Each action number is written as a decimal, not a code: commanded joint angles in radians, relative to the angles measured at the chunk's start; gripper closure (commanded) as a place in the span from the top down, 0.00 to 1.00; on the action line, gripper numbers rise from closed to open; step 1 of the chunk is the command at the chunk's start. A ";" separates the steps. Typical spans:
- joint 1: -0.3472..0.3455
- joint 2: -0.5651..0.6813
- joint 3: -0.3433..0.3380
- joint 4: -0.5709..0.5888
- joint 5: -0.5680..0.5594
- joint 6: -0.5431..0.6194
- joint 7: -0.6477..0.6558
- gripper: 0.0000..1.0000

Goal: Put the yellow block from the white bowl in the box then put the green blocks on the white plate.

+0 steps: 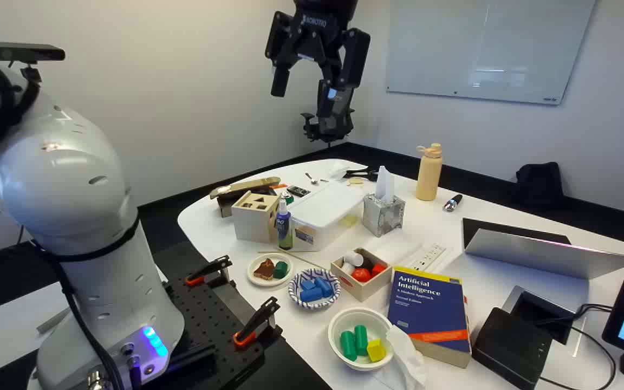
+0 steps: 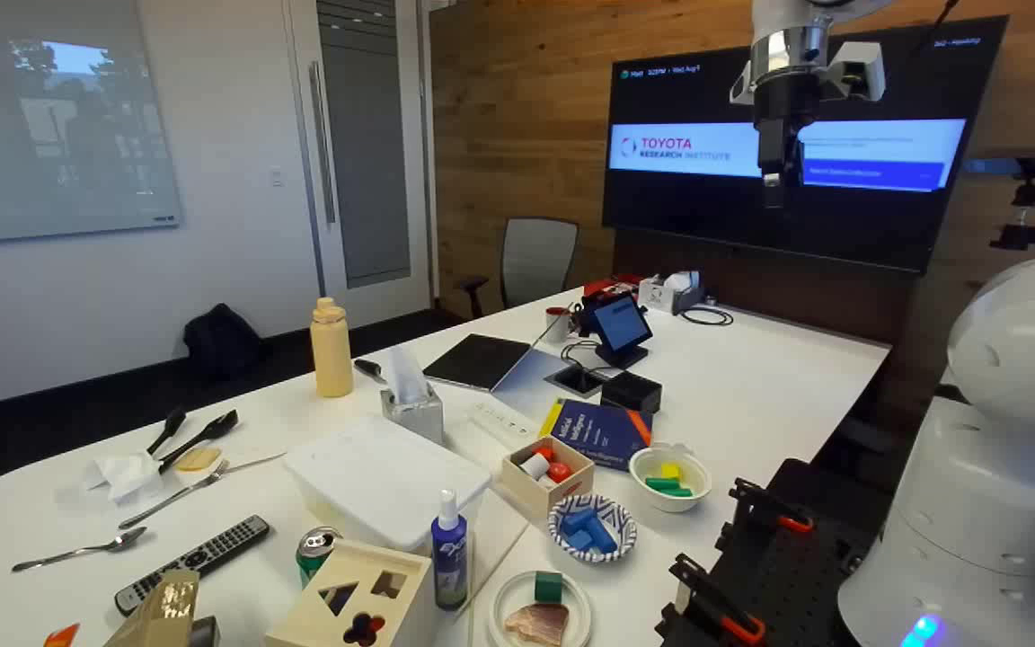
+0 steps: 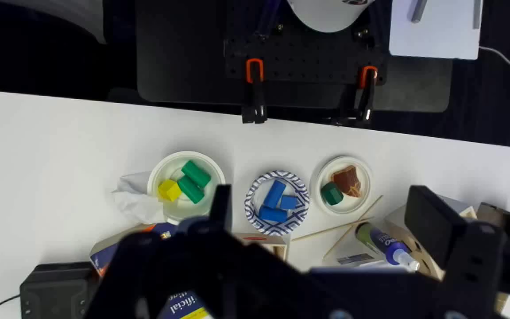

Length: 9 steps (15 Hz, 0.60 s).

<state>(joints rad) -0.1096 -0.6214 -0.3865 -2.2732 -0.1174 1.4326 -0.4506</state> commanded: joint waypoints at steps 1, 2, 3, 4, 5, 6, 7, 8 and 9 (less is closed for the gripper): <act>-0.014 0.004 0.011 0.002 0.006 -0.001 -0.007 1.00; -0.015 0.014 0.010 -0.006 0.010 0.019 0.004 1.00; -0.020 0.028 0.010 -0.025 0.023 0.071 0.037 1.00; -0.027 0.036 0.010 -0.048 0.042 0.138 0.075 1.00; -0.033 0.054 0.013 -0.078 0.058 0.219 0.110 1.00; -0.040 0.078 0.017 -0.106 0.068 0.301 0.142 1.00; -0.048 0.112 0.023 -0.137 0.075 0.399 0.179 1.00; -0.051 0.156 0.024 -0.161 0.085 0.485 0.206 1.00; -0.054 0.207 0.024 -0.187 0.098 0.576 0.227 1.00</act>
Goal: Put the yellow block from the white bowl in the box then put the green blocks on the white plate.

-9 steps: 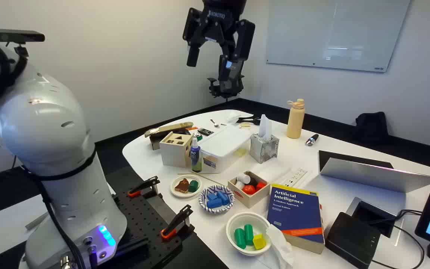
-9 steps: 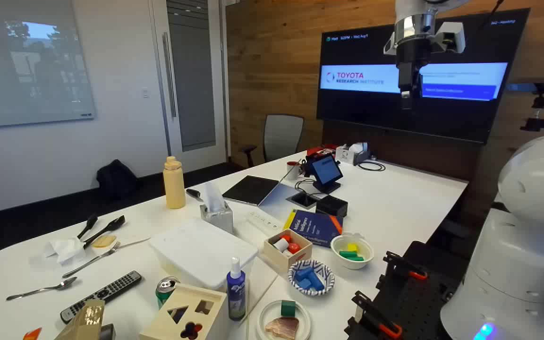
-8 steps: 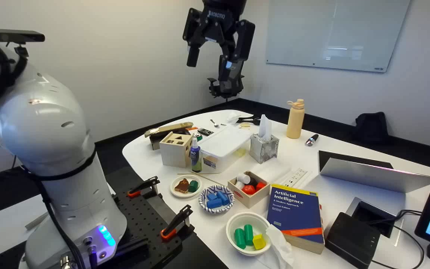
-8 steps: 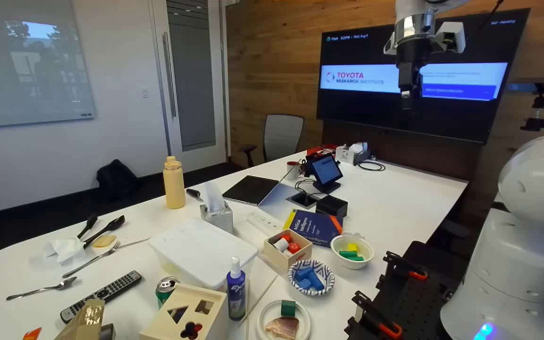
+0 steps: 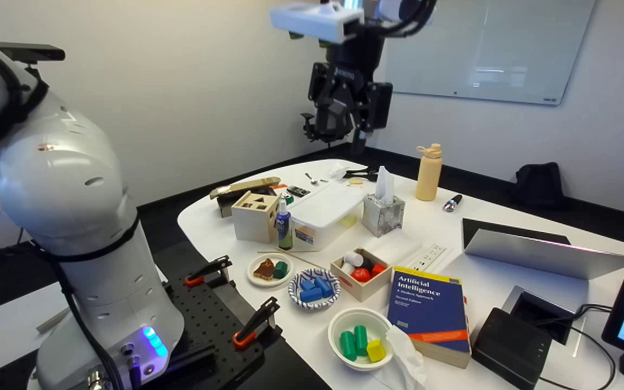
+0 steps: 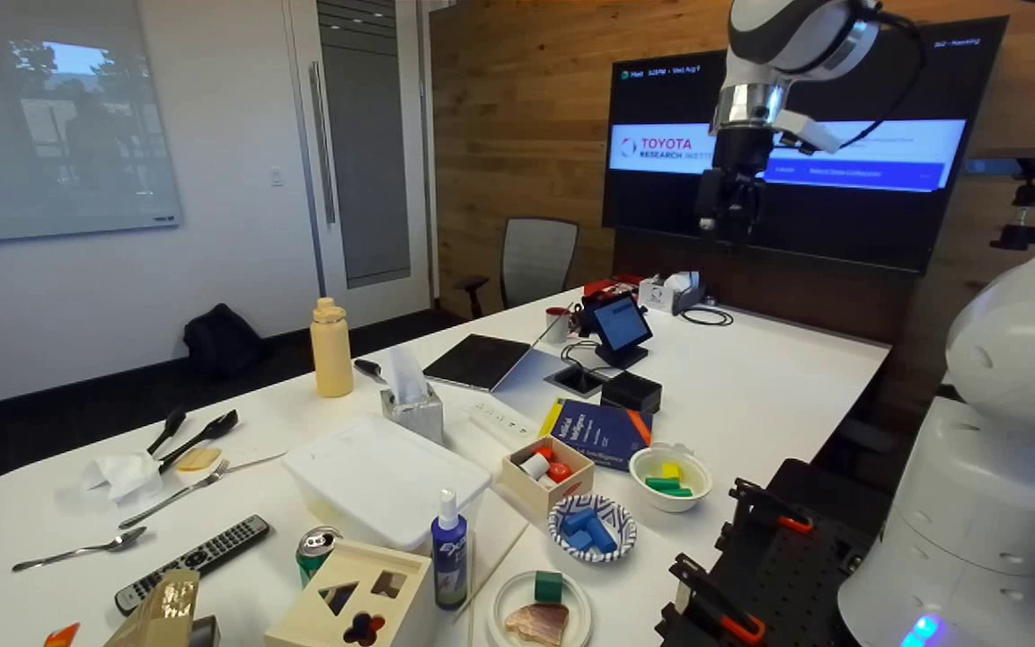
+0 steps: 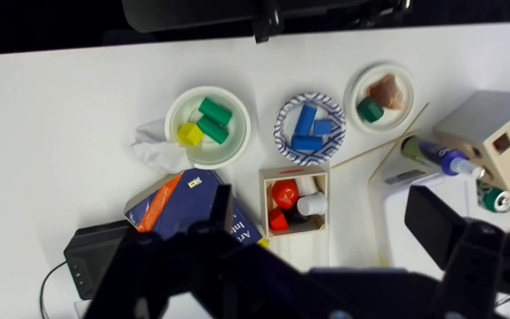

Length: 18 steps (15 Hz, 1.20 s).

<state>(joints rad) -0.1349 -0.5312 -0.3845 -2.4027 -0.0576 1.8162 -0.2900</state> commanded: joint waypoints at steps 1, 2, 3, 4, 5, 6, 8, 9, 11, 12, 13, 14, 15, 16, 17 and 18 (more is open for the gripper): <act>-0.031 0.170 0.024 -0.089 0.047 0.283 0.088 1.00; -0.032 0.225 0.027 -0.111 0.058 0.358 0.108 1.00; -0.032 0.290 0.032 -0.125 0.069 0.430 0.128 1.00; -0.033 0.357 0.037 -0.133 0.086 0.493 0.142 1.00; -0.034 0.423 0.041 -0.139 0.105 0.554 0.156 1.00; -0.033 0.485 0.040 -0.138 0.138 0.602 0.154 1.00; -0.042 0.610 0.049 -0.124 0.215 0.690 0.134 1.00; -0.054 0.670 0.058 -0.116 0.269 0.734 0.113 1.00; -0.094 0.782 0.098 -0.086 0.365 0.808 0.070 1.00; -0.122 0.834 0.125 -0.064 0.406 0.831 0.054 1.00; -0.152 0.888 0.150 -0.036 0.429 0.850 0.047 1.00; -0.182 0.937 0.174 -0.008 0.444 0.860 0.047 1.00; -0.207 0.977 0.191 0.019 0.444 0.863 0.060 1.00; -0.229 1.016 0.203 0.046 0.435 0.863 0.072 1.00; -0.247 1.050 0.208 0.070 0.420 0.862 0.082 1.00; -0.264 1.083 0.212 0.097 0.412 0.855 0.092 1.00</act>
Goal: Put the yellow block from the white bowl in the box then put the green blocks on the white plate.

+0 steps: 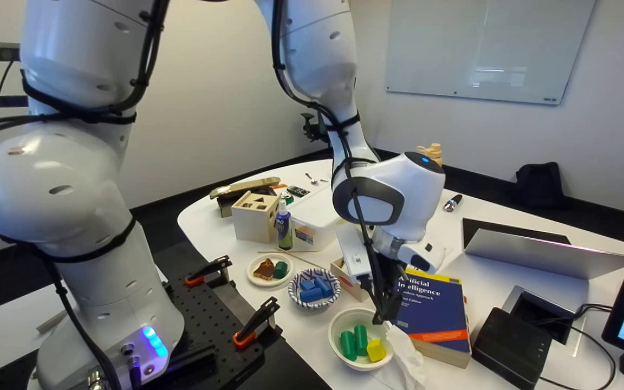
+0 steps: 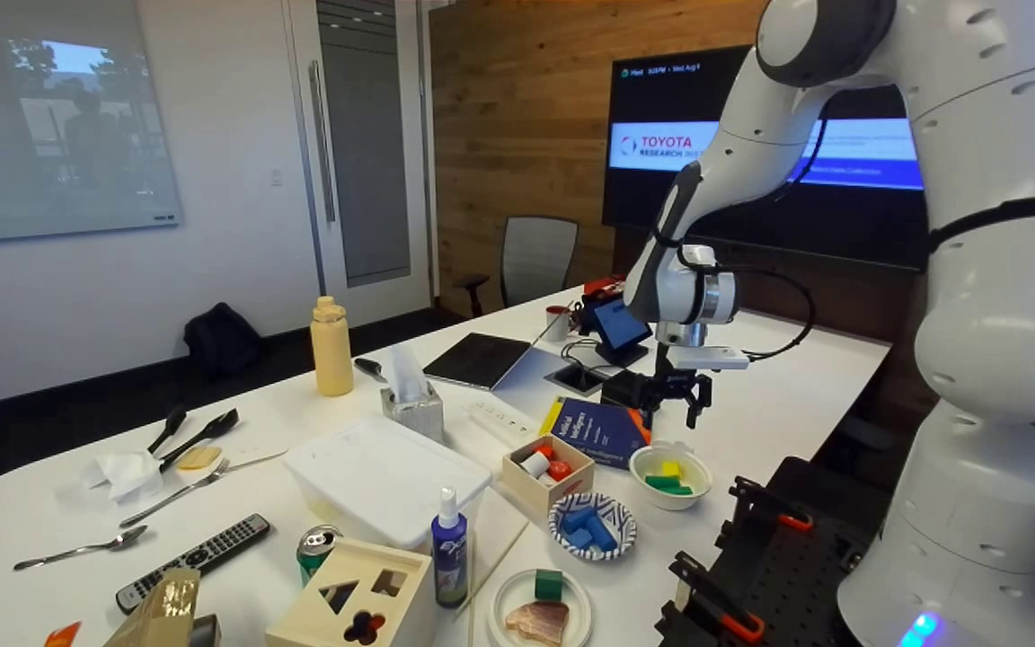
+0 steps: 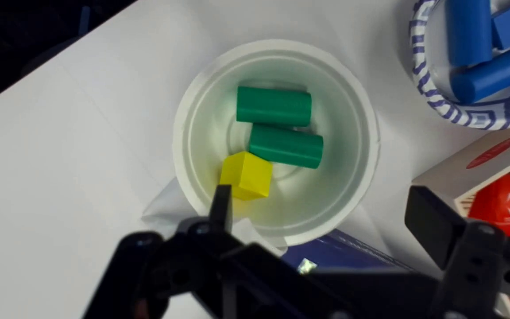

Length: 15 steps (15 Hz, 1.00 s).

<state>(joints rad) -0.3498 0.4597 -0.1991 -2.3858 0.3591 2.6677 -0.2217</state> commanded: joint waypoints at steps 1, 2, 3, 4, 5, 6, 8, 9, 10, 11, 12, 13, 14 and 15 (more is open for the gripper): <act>-0.062 0.118 0.029 0.101 -0.012 -0.002 0.031 1.00; -0.068 0.136 0.026 0.112 -0.022 -0.004 0.043 1.00; -0.075 0.157 0.028 0.126 -0.024 0.000 0.049 1.00; -0.078 0.174 0.026 0.133 -0.028 0.006 0.055 1.00; -0.086 0.193 0.031 0.146 -0.025 0.002 0.057 1.00; -0.086 0.209 0.032 0.154 -0.027 0.005 0.062 1.00; -0.086 0.231 0.038 0.166 -0.026 0.001 0.075 1.00; -0.084 0.241 0.041 0.173 -0.025 -0.001 0.086 1.00; -0.080 0.247 0.042 0.176 -0.027 -0.003 0.095 1.00; -0.076 0.252 0.041 0.180 -0.029 -0.006 0.110 1.00; -0.072 0.256 0.037 0.183 -0.031 -0.005 0.122 1.00; -0.064 0.260 0.029 0.185 -0.036 -0.004 0.137 1.00; -0.062 0.264 0.025 0.188 -0.039 -0.005 0.148 1.00; -0.059 0.268 0.022 0.189 -0.043 -0.005 0.160 1.00</act>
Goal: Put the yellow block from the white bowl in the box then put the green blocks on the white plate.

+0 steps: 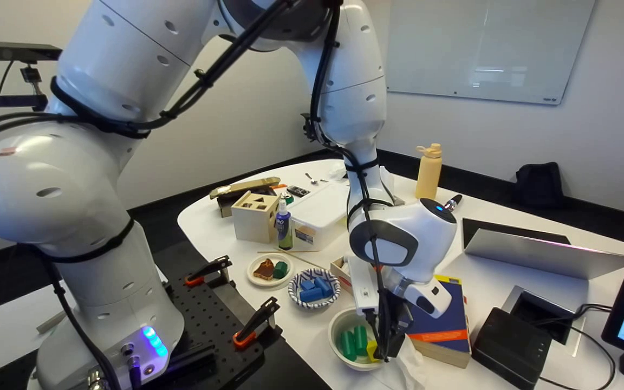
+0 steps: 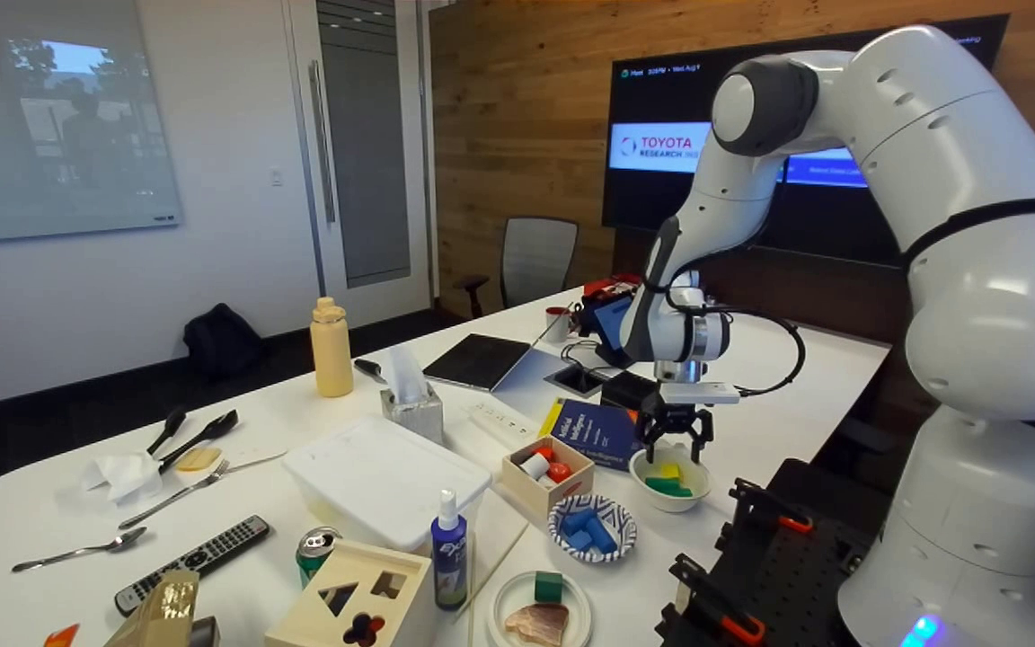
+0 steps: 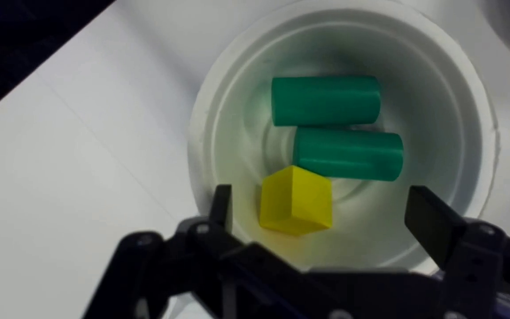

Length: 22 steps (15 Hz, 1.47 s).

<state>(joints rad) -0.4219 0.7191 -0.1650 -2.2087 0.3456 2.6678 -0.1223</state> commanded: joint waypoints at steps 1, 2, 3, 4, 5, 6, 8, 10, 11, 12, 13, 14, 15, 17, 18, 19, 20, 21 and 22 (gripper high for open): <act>0.014 0.012 -0.013 0.013 -0.034 -0.008 0.072 0.75; 0.015 0.015 -0.013 0.013 -0.038 -0.008 0.080 0.74; 0.017 0.016 -0.014 0.012 -0.043 -0.008 0.090 0.66; 0.021 0.021 -0.015 0.012 -0.047 -0.011 0.101 0.58; 0.025 0.025 -0.018 0.012 -0.053 -0.010 0.109 0.49; 0.029 0.029 -0.019 0.012 -0.056 -0.009 0.115 0.42; 0.037 0.038 -0.022 0.012 -0.065 -0.003 0.130 0.27; 0.051 0.048 -0.031 0.014 -0.078 0.001 0.148 0.12; 0.058 0.051 -0.035 0.015 -0.084 0.002 0.159 0.03; 0.063 0.052 -0.038 0.017 -0.089 -0.001 0.165 0.00; 0.066 0.052 -0.039 0.017 -0.092 -0.004 0.171 0.00; 0.069 0.051 -0.039 0.016 -0.095 -0.006 0.175 0.00; 0.069 0.048 -0.040 0.016 -0.096 -0.010 0.174 0.02; 0.071 0.039 -0.042 0.013 -0.095 -0.016 0.171 0.27; 0.070 0.033 -0.042 0.010 -0.095 -0.015 0.170 0.29; 0.068 0.026 -0.044 0.008 -0.095 -0.016 0.168 0.34; 0.067 0.019 -0.045 0.007 -0.094 -0.019 0.167 0.42; 0.067 0.011 -0.047 0.004 -0.095 -0.019 0.166 0.49; 0.070 0.008 -0.051 0.003 -0.095 -0.003 0.167 0.55</act>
<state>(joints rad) -0.3683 0.7555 -0.1997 -2.1971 0.2724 2.6623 0.0098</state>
